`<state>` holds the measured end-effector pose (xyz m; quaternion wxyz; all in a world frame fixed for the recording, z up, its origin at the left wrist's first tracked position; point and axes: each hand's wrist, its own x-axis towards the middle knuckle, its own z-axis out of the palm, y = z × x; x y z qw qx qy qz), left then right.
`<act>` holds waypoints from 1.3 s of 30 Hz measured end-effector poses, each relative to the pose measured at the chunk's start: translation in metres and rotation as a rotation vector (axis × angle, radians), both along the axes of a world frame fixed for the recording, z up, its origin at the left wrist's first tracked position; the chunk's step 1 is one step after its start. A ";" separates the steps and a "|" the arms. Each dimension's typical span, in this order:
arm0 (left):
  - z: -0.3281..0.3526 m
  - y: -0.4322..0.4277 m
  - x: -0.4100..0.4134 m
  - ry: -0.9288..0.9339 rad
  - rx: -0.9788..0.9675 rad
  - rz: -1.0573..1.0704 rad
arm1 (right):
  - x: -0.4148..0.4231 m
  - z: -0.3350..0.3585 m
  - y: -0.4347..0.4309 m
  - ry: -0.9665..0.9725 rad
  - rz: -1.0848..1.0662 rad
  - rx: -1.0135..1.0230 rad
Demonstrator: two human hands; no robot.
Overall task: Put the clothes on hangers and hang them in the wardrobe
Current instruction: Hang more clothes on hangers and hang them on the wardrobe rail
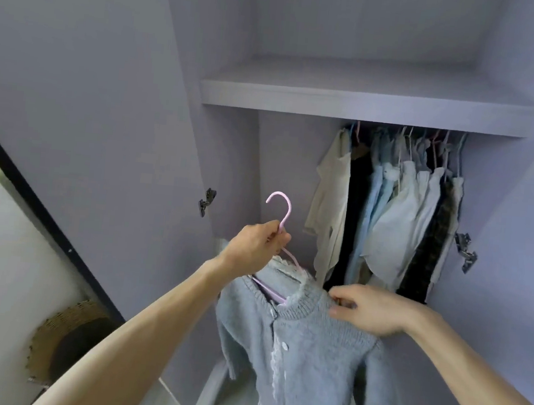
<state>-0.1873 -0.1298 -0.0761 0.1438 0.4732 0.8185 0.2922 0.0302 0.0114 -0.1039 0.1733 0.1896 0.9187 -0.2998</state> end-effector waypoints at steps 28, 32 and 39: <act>0.103 0.241 -0.197 0.903 0.238 0.083 | -0.211 -0.024 0.149 0.608 -0.627 -0.622; 0.080 0.262 -0.212 0.991 0.481 0.160 | -0.239 -0.009 0.174 0.698 -0.650 -0.573; 0.067 0.280 -0.243 1.198 0.745 0.125 | -0.278 0.004 0.229 0.801 -0.710 -0.431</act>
